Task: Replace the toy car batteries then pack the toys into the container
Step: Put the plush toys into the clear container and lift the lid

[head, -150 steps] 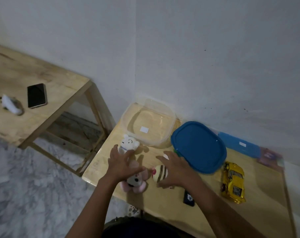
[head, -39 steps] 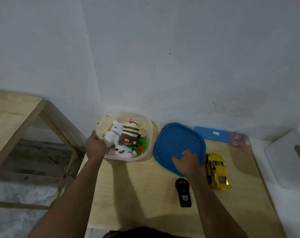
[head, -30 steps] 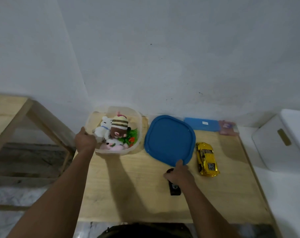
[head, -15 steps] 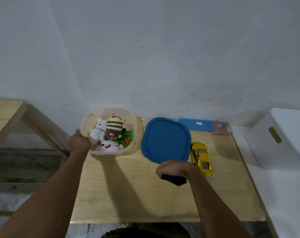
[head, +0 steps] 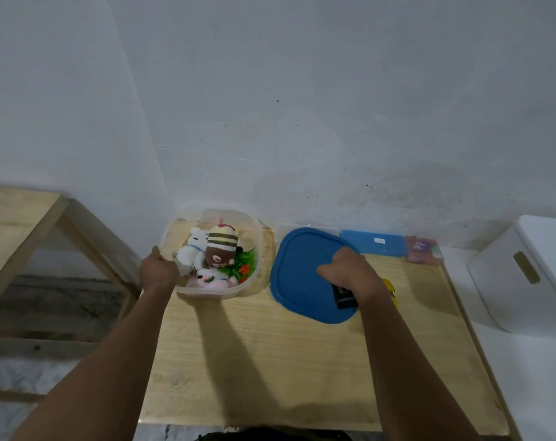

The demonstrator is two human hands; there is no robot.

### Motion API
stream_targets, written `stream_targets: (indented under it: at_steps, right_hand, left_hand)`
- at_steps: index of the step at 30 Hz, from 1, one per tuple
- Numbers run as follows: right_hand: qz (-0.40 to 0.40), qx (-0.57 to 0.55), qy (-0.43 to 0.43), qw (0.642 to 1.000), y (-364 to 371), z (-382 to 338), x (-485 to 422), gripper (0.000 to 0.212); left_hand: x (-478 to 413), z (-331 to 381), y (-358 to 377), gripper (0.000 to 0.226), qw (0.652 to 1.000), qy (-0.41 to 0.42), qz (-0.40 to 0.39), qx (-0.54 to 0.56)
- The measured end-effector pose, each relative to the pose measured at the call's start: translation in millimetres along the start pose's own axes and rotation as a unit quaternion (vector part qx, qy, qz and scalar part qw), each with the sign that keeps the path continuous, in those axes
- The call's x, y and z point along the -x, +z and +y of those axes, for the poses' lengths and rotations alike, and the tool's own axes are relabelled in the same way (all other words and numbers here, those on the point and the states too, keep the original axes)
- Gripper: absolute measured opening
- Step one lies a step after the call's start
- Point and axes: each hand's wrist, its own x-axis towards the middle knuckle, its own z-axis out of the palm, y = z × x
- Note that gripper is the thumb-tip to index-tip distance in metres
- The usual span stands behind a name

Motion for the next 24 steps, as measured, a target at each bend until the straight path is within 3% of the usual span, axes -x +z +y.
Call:
stream_targets:
  at_steps: [1,3,10,14,18,21,24]
  right_hand:
    - [0.022,0.001,0.0,1.0,2.6,-6.2,-0.3,0.019]
    - [0.045,-0.029,-0.017,0.998,10.5,-19.1,-3.7,0.037]
    - [0.023,-0.101,-0.174,0.979,40.3,-71.0,-25.4,0.053]
    - [-0.037,-0.003,-0.232,0.972,50.1,-99.2,-44.9,0.056]
    - [-0.05,0.061,-0.253,0.964,54.0,-126.0,-63.2,0.067]
    - [-0.044,0.061,-0.25,0.965,57.5,-142.6,-77.0,0.06]
    - [-0.04,0.093,-0.253,0.962,63.3,-156.2,-92.0,0.045]
  left_hand:
    - [0.9,0.3,-0.2,0.053,1.0,0.002,0.0,-0.002]
    - [2.5,1.5,-0.9,0.053,1.0,0.001,0.0,0.004]
    - [-1.0,-2.0,-2.0,0.045,0.999,-0.001,-0.009,0.035]
    - [-3.0,0.3,-6.1,0.032,0.992,0.019,0.012,0.121]
    - [-17.9,18.0,-17.8,0.044,0.974,0.076,0.059,0.204]
    - [-33.9,32.0,-24.6,0.047,0.973,0.159,0.05,0.159]
    - [-55.6,32.3,-17.2,0.041,0.967,0.252,-0.028,0.004]
